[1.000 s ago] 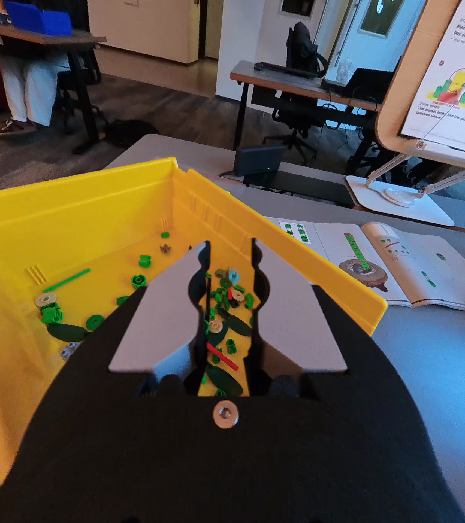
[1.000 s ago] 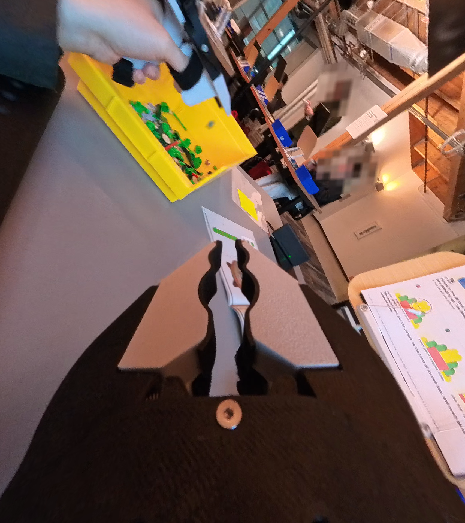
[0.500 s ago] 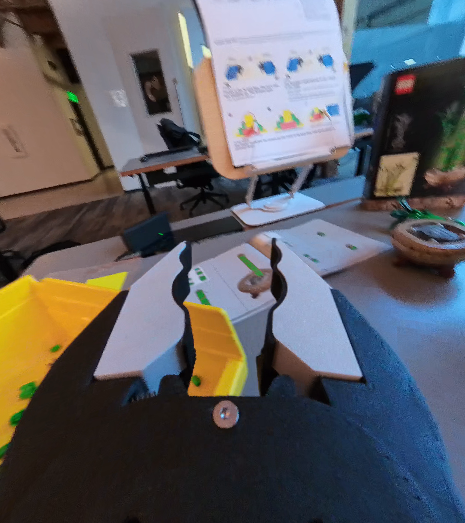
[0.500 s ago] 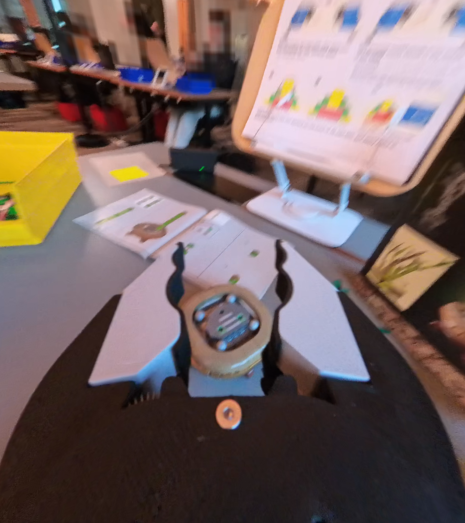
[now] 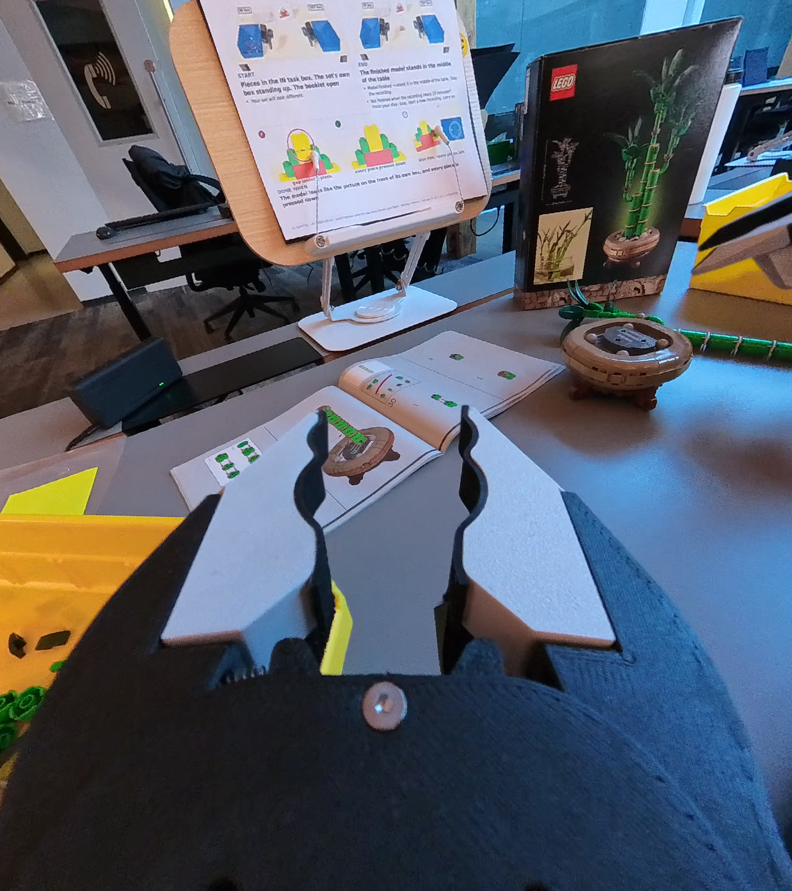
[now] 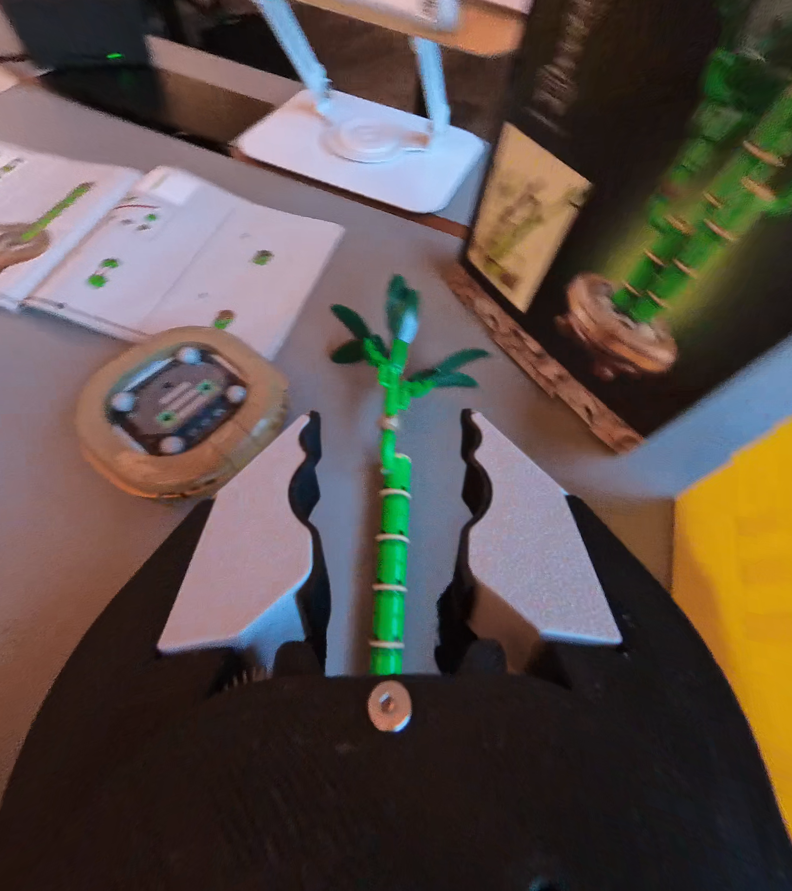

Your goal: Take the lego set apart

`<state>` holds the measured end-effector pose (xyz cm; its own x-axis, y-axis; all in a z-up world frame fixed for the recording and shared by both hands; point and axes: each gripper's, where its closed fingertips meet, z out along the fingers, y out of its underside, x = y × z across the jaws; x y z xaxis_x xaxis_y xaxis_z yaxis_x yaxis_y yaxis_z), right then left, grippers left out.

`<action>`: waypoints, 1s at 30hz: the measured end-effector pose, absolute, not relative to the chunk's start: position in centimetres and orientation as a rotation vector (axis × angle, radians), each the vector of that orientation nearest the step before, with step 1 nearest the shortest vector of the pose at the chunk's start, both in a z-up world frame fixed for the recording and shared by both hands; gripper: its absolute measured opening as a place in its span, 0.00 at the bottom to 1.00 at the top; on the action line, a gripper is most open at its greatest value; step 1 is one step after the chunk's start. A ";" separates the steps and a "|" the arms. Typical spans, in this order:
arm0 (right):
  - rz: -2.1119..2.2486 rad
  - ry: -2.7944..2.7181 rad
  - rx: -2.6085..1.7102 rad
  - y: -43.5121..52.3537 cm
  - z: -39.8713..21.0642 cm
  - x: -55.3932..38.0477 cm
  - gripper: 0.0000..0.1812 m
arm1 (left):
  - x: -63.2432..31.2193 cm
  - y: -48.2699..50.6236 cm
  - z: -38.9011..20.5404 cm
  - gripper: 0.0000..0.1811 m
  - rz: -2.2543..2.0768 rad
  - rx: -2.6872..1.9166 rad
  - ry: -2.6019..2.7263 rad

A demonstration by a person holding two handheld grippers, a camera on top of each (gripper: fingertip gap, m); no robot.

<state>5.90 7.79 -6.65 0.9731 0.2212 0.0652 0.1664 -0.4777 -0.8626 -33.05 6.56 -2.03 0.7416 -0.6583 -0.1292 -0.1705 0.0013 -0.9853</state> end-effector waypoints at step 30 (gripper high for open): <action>1.285 -0.368 -1.539 4.1 2.6 -7.1 0.09 | -28.0 3.2 -3.9 0.26 -0.725 -1.581 0.902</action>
<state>-7.07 4.05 2.60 0.3758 0.7605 -0.5295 -0.3653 -0.4036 -0.8389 -27.96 3.19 -3.90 0.5189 -0.8547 -0.0144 -0.1702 -0.0868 -0.9816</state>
